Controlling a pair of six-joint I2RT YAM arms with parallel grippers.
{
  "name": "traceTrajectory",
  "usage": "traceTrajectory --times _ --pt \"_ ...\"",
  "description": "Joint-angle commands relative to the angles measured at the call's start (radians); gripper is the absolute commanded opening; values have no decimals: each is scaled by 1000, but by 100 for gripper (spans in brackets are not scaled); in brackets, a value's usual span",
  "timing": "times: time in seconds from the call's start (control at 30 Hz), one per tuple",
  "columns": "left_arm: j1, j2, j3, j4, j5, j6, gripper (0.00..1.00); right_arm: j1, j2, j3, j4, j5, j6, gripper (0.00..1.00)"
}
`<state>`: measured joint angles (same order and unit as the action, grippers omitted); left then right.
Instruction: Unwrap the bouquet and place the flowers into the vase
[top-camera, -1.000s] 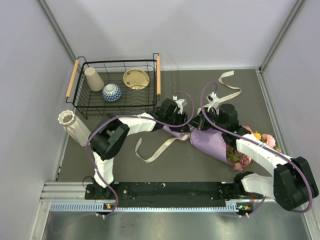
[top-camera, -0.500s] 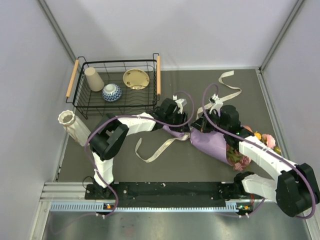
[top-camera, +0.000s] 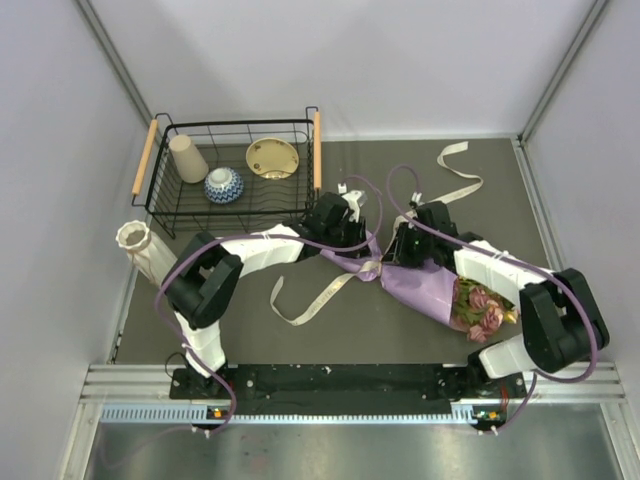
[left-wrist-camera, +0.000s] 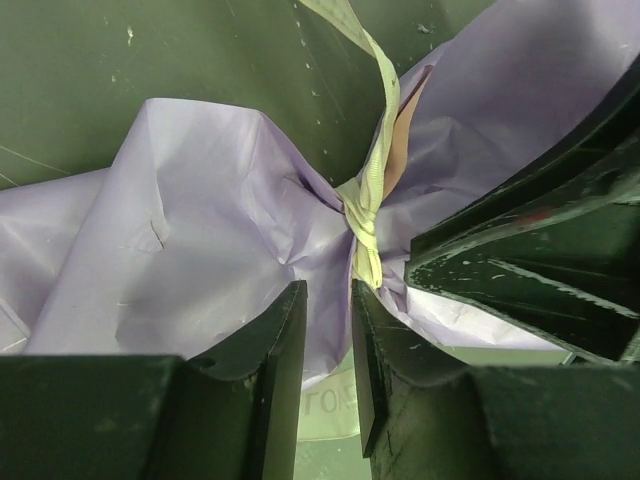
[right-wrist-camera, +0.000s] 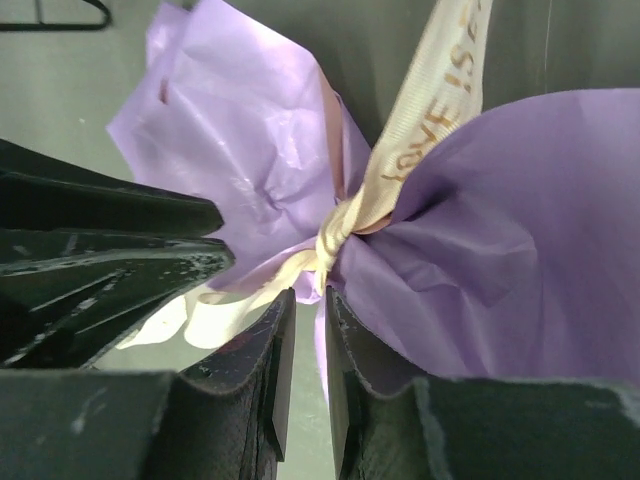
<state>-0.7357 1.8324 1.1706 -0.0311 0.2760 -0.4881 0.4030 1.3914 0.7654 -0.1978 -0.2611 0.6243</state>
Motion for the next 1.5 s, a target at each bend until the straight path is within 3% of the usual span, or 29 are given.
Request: traceTrajectory --times 0.0,0.53,0.6,0.63,0.67,0.83,0.93,1.03,1.17,1.47 --pt "4 13 3 11 17 3 31 16 40 45 7 -40 31 19" --pt "2 67 -40 59 46 -27 31 23 113 8 147 -18 77 19" --pt "2 67 -43 60 46 -27 30 23 121 20 158 -23 66 15" --pt "2 67 -48 62 46 -29 31 23 126 28 159 -32 61 3" --pt "2 67 -49 63 46 -29 30 22 127 34 156 -42 57 0" --pt "2 59 -55 62 45 -29 30 22 69 37 124 -14 11 0" --pt "2 59 -54 63 48 -29 31 23 98 98 31 51 -63 10" --pt "2 53 -54 62 51 -26 31 23 133 146 -20 83 -145 11" --pt "2 50 -57 60 48 -24 31 23 153 181 -23 62 -236 11" --pt "2 54 -45 53 49 -18 33 56 236 216 -60 49 -278 15"
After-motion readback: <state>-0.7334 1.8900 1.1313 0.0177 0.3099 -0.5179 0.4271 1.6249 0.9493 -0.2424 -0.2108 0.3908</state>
